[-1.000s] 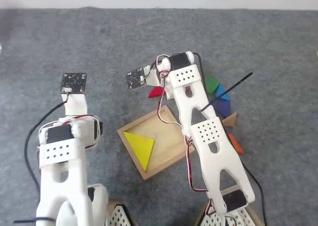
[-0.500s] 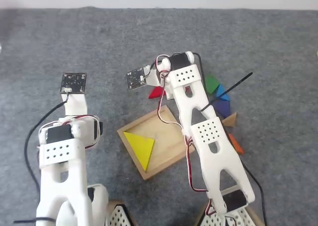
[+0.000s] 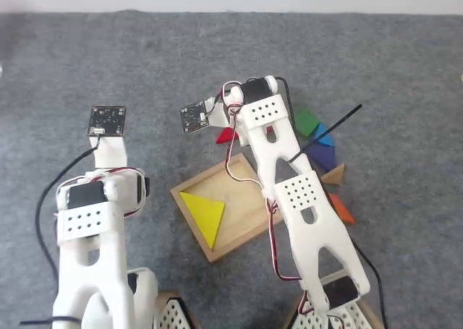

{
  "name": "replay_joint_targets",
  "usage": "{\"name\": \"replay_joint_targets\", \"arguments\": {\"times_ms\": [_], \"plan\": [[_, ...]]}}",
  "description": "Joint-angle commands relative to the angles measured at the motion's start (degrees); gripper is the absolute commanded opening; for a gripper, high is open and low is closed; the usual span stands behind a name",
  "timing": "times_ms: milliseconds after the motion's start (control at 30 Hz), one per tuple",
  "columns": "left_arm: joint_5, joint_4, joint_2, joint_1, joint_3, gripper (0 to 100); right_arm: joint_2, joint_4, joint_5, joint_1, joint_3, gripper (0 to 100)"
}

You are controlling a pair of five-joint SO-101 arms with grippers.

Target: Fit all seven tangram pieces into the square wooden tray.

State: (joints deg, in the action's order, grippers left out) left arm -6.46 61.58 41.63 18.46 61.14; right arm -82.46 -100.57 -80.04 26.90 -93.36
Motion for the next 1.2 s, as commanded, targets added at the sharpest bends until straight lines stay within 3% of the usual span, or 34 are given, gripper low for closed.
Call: {"name": "replay_joint_targets", "arguments": {"times_ms": [0, 567, 900, 1167], "plan": [[0.44, -0.62, 1.58, -0.26, -0.31, 17, -0.92, -2.15, 0.35, 1.54, 0.18, 35.5], [0.35, -0.62, 1.58, -0.26, -0.31, 17, -1.01, -2.33, -6.15, 4.62, 4.04, 35.1], [0.35, -0.62, 1.58, -0.26, -0.31, 17, -0.57, -2.33, -6.07, 4.26, 5.19, 34.8], [0.35, -0.62, 1.58, -0.18, -0.31, 17, -0.57, -2.33, -6.07, 4.44, 5.36, 26.2]]}}
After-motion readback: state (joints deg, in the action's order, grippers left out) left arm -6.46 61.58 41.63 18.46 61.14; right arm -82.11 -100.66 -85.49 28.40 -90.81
